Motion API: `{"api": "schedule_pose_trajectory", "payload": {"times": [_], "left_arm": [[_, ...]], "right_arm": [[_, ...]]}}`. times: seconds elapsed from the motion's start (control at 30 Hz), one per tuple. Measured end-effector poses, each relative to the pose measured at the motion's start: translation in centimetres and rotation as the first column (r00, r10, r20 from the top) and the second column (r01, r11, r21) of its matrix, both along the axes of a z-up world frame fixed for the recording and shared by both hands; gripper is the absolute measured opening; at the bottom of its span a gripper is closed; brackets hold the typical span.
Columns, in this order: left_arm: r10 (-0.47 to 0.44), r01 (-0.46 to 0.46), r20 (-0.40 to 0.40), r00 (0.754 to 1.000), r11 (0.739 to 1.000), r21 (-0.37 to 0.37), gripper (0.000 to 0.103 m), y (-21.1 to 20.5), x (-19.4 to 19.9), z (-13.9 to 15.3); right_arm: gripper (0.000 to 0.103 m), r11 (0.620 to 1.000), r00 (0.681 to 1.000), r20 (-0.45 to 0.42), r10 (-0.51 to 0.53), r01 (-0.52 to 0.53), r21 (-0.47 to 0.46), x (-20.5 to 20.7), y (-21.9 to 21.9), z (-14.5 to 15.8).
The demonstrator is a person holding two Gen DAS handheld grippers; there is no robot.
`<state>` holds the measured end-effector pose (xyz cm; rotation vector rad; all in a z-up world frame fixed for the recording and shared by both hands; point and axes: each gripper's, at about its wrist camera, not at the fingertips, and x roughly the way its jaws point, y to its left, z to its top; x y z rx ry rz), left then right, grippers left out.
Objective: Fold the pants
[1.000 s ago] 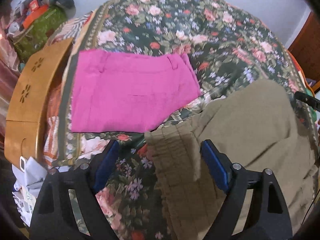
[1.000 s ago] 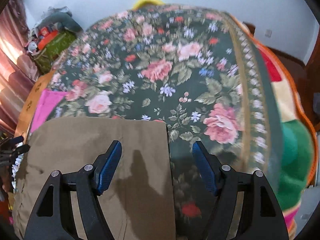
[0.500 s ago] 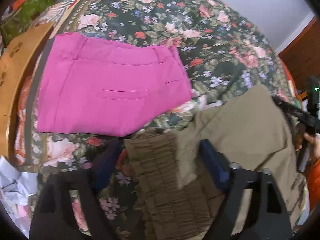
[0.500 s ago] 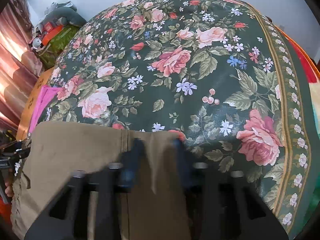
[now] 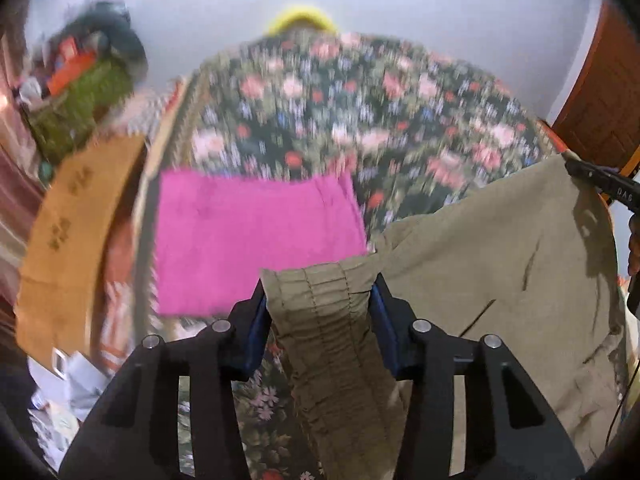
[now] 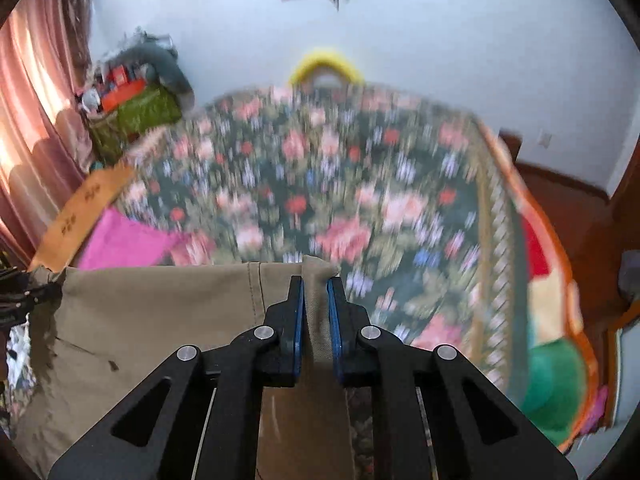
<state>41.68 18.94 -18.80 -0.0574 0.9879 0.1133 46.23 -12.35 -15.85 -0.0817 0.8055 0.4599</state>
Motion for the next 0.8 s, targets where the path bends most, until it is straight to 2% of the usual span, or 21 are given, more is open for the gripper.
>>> {"api": "schedule_pose_trajectory", "payload": {"times": [0.17, 0.3, 0.47, 0.8], "left_arm": [[0.006, -0.006, 0.094, 0.996, 1.000, 0.004, 0.047, -0.4, -0.7, 5.3], [-0.004, 0.002, 0.121, 0.993, 1.000, 0.018, 0.047, -0.9, -1.9, 7.5], [-0.014, 0.010, 0.112, 0.994, 0.999, 0.035, 0.047, -1.5, -4.1, 7.9], [-0.039, 0.037, 0.098, 0.994, 0.999, 0.023, 0.047, -2.4, -10.6, 6.1]], "right_arm": [[0.010, 0.998, 0.994, 0.105, -0.025, 0.019, 0.057, -1.3, -0.2, 5.8], [0.010, 0.997, 0.989, 0.147, -0.016, 0.005, 0.074, -3.5, -0.6, 8.7], [0.010, 0.998, 0.987, 0.160, 0.017, -0.028, 0.062, -7.0, -1.3, 9.2], [0.010, 0.995, 0.987, 0.148, 0.064, -0.075, 0.067, -15.4, -3.4, 7.4]]}}
